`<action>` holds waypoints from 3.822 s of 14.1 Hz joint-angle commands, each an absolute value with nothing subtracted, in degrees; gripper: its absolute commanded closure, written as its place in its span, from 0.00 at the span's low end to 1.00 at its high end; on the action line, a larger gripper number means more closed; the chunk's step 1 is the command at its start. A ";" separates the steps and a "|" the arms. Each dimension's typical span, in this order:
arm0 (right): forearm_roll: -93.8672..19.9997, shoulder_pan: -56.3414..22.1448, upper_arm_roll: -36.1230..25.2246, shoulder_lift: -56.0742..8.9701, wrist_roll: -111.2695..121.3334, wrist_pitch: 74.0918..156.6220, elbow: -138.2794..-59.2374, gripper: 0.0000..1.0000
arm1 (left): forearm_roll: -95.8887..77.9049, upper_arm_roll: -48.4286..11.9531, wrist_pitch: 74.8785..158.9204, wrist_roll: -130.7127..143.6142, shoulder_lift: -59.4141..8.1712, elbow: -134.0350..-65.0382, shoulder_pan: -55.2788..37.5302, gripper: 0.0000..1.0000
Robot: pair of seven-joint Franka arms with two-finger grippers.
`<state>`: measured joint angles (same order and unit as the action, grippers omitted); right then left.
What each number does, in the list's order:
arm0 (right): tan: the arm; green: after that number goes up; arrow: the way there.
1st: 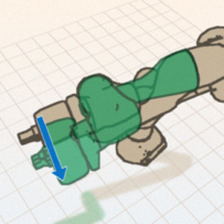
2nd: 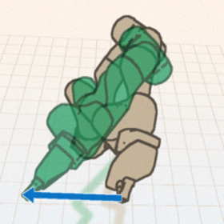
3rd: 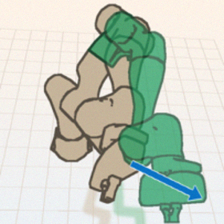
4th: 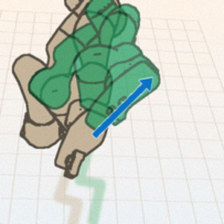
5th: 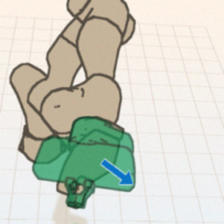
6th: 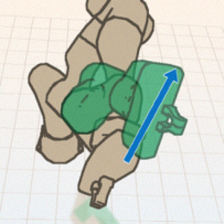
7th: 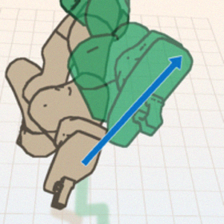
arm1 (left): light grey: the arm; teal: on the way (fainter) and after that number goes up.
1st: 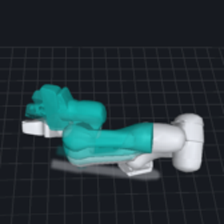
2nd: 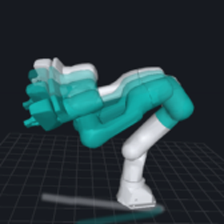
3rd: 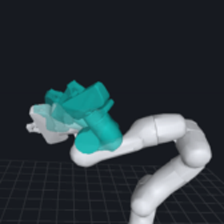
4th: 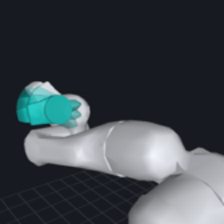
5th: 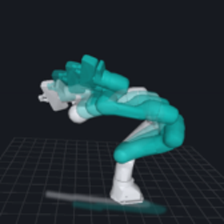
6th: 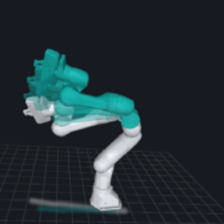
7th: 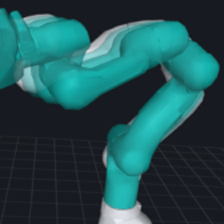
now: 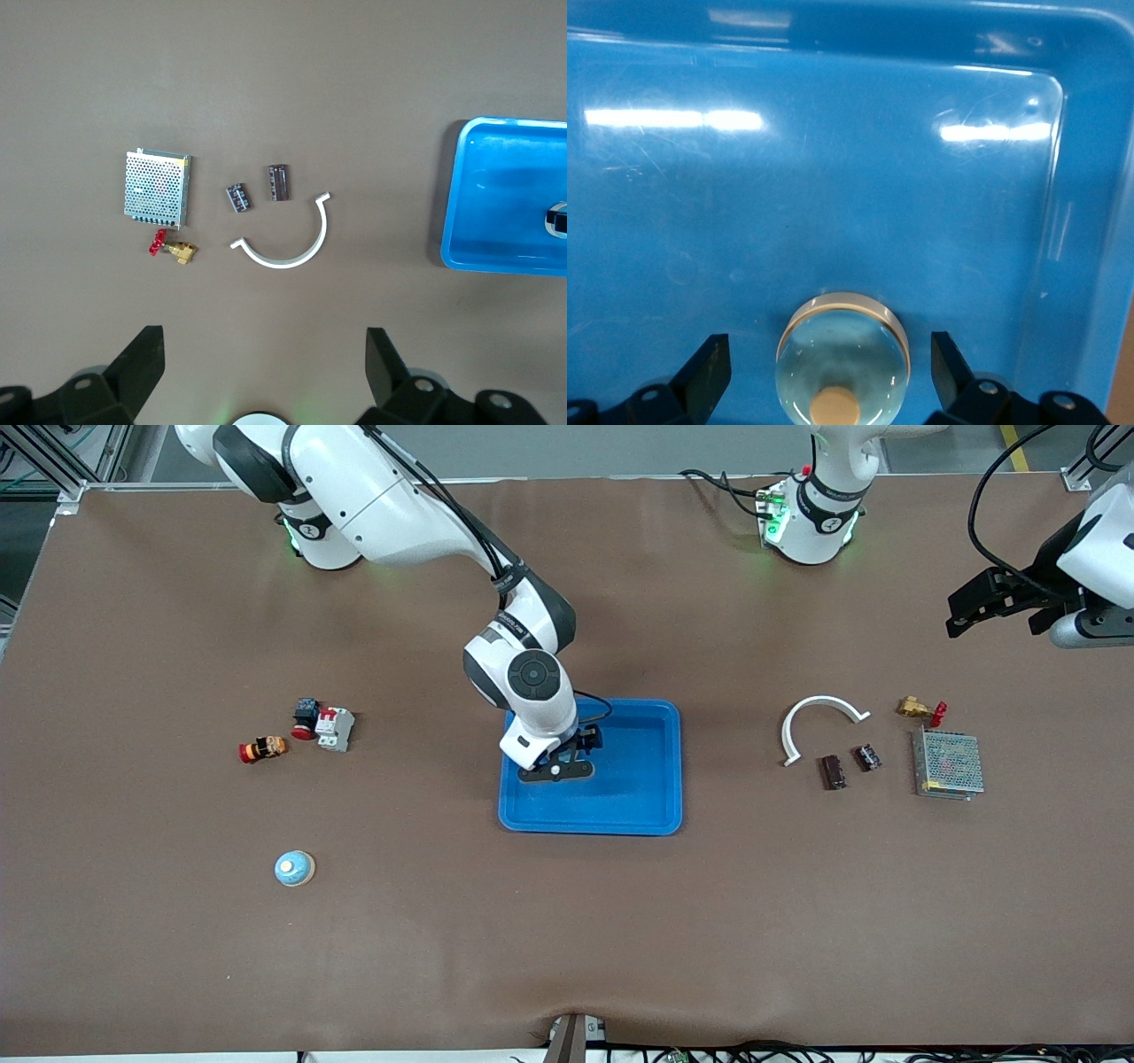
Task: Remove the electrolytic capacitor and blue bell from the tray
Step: 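Grasp the second blue bell with the right gripper and lift it, then carry the bell with the right gripper beside the first bell, set down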
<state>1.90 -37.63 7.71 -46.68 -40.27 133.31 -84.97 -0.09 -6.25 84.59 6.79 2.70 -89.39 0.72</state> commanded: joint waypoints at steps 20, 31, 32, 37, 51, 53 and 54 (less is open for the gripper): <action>4.48 -38.32 7.21 -45.70 -41.66 137.46 -89.30 0.22 | -0.35 -6.42 86.31 5.80 3.16 -90.00 0.88 0.00; 4.22 -37.62 7.38 -44.22 -41.40 134.93 -88.25 0.43 | -0.35 -6.42 86.31 5.80 3.16 -90.00 0.97 0.00; 4.31 -37.44 7.38 -43.25 -41.05 133.52 -87.98 0.43 | -0.35 -6.42 86.31 5.80 3.16 -90.00 0.88 0.00; 3.52 -32.10 7.82 -37.45 -32.91 125.62 -87.89 0.43 | -0.44 -6.33 86.13 5.80 3.25 -89.91 0.97 0.00; -3.52 -6.43 7.38 -34.80 19.22 112.59 -84.90 0.43 | -0.44 -6.33 86.13 5.80 3.16 -89.65 0.97 0.00; -3.34 -3.97 7.30 -34.98 24.23 112.68 -84.99 0.43 | -0.44 -6.33 86.22 5.80 3.16 -89.65 0.97 0.00; -3.25 -2.65 7.29 -35.07 26.87 112.68 -85.08 0.43 | -0.44 -6.33 86.22 5.80 3.16 -89.65 0.97 0.00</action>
<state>-3.25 -5.30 6.52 -35.16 22.17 113.26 -84.96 -0.09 -6.28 85.60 6.79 2.70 -89.41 0.73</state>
